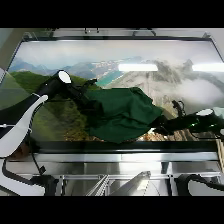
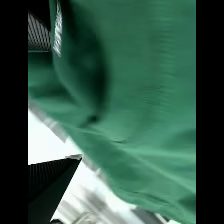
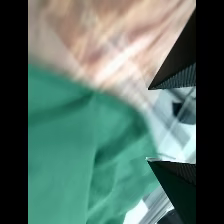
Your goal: Fold the shirts.
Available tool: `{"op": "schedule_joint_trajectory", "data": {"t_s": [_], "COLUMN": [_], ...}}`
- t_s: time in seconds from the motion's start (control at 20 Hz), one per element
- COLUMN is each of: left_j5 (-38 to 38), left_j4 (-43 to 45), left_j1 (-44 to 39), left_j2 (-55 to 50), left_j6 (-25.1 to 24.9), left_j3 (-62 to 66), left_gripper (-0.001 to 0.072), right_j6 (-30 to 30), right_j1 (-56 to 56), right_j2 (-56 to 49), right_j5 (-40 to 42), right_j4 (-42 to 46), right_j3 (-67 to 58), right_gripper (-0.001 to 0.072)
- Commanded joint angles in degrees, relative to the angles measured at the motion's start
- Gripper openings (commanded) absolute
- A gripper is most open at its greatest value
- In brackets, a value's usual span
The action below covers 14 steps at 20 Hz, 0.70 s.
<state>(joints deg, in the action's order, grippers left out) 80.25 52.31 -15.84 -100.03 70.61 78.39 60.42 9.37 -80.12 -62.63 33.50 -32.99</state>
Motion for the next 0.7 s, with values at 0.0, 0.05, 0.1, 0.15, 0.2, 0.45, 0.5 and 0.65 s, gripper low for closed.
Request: {"op": "schedule_joint_trajectory", "data": {"t_s": [0.0,0.05,0.1,0.15,0.2,0.45,0.5,0.65], "left_j5": [-1.6,-1.3,-1.3,-1.5,-1.5,-1.8,-1.9,-2.1], "left_j4": [0.0,0.0,0.0,0.0,-0.3,-17.9,-20.6,-23.5], "left_j1": [-1.7,-1.7,-1.7,-1.6,-1.6,1.4,2.7,6.5], "left_j2": [-3.8,-4.9,-5.7,-5.9,-5.7,0.0,1.7,7.7], "left_j6": [0.4,0.5,0.6,0.6,0.6,-4.8,-4.8,-4.7], "left_j3": [3.7,4.2,4.7,5.0,5.4,8.9,9.9,11.5], "left_gripper": [0.0704,0.0704,0.0703,0.0618,0.0422,0.0021,0.0021,0.0021], "right_j6": [-0.7,-1.4,-2.2,-2.1,-2.2,-2.1,-1.9,-0.3], "right_j1": [-8.9,-10.2,-10.6,-10.4,-10.1,-4.2,-1.7,5.0], "right_j2": [-2.1,-2.2,-2.1,-1.8,-1.1,10.3,13.8,22.9], "right_j5": [9.6,10.4,10.4,10.1,9.8,6.0,4.1,-1.2], "right_j4": [-6.5,-7.6,-9.1,-9.4,-9.0,-7.2,-6.6,-6.6], "right_j3": [1.0,1.0,1.0,1.0,1.0,0.2,-0.9,-5.0], "right_gripper": [0.0455,0.0274,0.0102,0.0083,0.0017,0.0018,0.0018,0.0018]}}
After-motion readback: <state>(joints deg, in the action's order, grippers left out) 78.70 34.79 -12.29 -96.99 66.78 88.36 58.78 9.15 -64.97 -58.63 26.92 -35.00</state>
